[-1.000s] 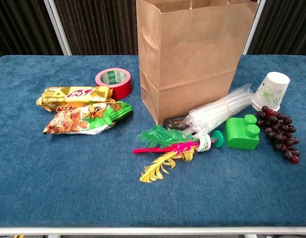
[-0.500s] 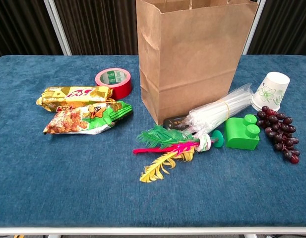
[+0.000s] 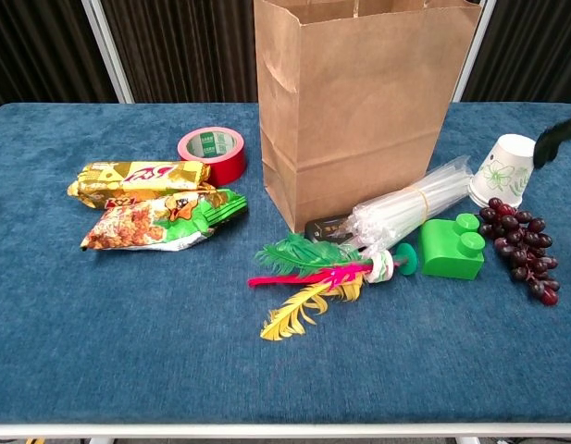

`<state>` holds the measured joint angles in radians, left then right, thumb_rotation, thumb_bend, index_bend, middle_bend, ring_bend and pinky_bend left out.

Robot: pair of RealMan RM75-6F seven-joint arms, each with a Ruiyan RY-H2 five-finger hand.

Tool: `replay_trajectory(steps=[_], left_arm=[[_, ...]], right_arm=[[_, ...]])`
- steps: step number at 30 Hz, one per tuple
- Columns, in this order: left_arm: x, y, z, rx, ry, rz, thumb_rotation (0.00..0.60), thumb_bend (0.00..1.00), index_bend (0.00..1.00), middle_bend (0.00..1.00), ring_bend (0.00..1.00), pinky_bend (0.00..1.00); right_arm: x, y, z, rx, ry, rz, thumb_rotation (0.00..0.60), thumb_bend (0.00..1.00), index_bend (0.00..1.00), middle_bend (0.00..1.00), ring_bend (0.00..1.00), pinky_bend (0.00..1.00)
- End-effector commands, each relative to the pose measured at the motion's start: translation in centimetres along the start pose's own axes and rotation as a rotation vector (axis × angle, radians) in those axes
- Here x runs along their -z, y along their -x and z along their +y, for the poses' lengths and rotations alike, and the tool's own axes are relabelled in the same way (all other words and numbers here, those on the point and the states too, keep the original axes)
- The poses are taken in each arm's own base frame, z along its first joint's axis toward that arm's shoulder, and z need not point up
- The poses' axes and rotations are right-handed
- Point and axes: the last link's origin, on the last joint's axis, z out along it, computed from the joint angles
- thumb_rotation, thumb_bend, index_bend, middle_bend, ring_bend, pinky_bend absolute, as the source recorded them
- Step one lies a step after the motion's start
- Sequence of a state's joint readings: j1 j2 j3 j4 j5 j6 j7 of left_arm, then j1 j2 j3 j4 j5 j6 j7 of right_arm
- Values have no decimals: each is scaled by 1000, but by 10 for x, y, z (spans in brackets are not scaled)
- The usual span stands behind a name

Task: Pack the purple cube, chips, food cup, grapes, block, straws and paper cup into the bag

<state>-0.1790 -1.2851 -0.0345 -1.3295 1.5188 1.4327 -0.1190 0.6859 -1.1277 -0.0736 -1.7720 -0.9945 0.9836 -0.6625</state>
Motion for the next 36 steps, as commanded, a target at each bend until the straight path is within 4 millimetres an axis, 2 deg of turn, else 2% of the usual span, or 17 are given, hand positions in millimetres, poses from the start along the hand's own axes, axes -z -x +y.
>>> replay_trajectory(steps=[1,9,14,20,23,29,36], left_arm=[[0,0,-1,-1,-4,-1,600,84,114,88,35,195],[0,1,-4,-6,-2,0,600,85,114,88,35,196],[1,1,-6,0,-4,5,600,84,114,88,35,196],[0,2,-7,4,-1,3,600,85,114,88,35,196],[0,3,-7,5,2,-2,600,84,114,88,35,196],[0,3,-7,6,0,3,600,84,114,87,35,196],[-1,6,-4,-2,0,-4,600,86,114,87,35,195]], right_arm=[[-11,14,-11,14,-17,-52,600,0,280,238,790,840],[-18,21,-27,-55,12,-69,600,0,268,243,790,840],[-17,10,-30,-54,38,-29,600,0,231,258,813,854],[-12,-4,-25,-36,83,27,600,0,212,258,814,855],[-15,-9,-26,-21,41,51,600,0,200,245,808,855],[-21,-18,-13,242,-117,94,600,0,192,234,807,855],[-11,-20,4,362,-198,97,600,0,191,237,809,853]])
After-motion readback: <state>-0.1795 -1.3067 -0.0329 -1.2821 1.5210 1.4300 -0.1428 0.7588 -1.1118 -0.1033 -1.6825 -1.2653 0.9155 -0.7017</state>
